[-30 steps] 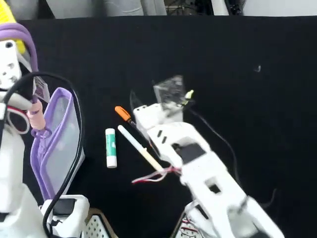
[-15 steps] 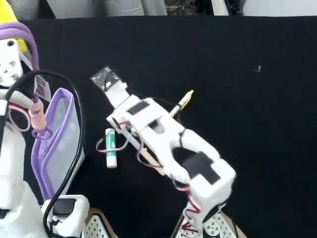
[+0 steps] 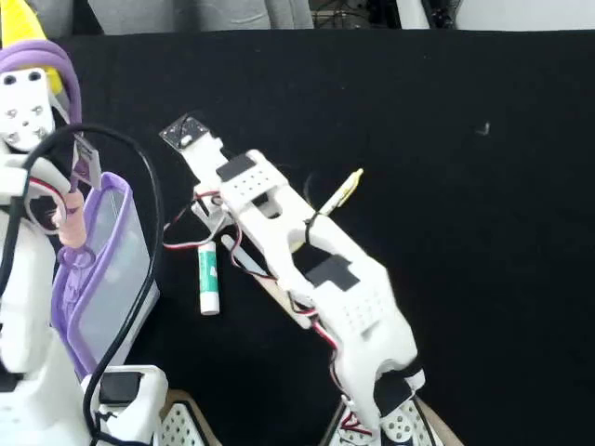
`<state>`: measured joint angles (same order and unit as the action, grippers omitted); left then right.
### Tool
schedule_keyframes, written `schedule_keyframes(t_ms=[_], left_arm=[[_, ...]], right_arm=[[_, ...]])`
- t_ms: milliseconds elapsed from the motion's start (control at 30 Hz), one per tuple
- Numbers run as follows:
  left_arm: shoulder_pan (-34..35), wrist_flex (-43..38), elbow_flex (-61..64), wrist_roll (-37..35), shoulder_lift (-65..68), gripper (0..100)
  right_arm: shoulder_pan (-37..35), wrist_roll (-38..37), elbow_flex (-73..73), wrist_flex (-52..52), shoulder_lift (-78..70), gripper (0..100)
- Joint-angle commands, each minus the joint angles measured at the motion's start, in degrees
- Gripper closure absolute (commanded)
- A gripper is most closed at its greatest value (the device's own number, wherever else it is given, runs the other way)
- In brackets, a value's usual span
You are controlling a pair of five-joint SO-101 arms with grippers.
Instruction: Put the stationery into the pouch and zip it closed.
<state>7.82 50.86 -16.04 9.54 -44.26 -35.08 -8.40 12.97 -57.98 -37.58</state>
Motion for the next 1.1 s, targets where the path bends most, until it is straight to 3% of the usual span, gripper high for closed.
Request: schedule_keyframes(t_ms=[0, 100, 233, 400, 567, 733, 1067], left_arm=[[-1.8, -0.26, -0.84, -0.53, -0.62, 97], [-5.85, -0.88, -1.45, -1.85, -0.97, 97], [-8.48, -6.59, -1.45, -2.2, -3.69, 97], [-11.74, -12.22, -1.54, -2.2, -6.07, 97], [-12.09, -12.48, -1.8, -2.2, -8.7, 97], [-12.18, -12.22, -0.22, -2.29, -13.98, 97], [-12.09, -12.75, 17.63, -2.29, -30.42, 97]], right_arm=[[1.76, 0.09, 14.2, -8.53, -6.46, 78.7], [1.76, 0.09, 24.22, -15.03, -12.35, 82.4], [2.55, 0.18, 36.44, -22.33, -19.47, 98.9], [4.4, 2.81, 48.13, -27.78, -25.27, 98.9], [7.12, 2.81, 60.79, -33.85, -26.77, 98.7], [10.81, 3.34, 82.95, -43.08, -27.21, 98.7], [18.99, 3.34, 82.77, -40.62, -15.78, 98.7]])
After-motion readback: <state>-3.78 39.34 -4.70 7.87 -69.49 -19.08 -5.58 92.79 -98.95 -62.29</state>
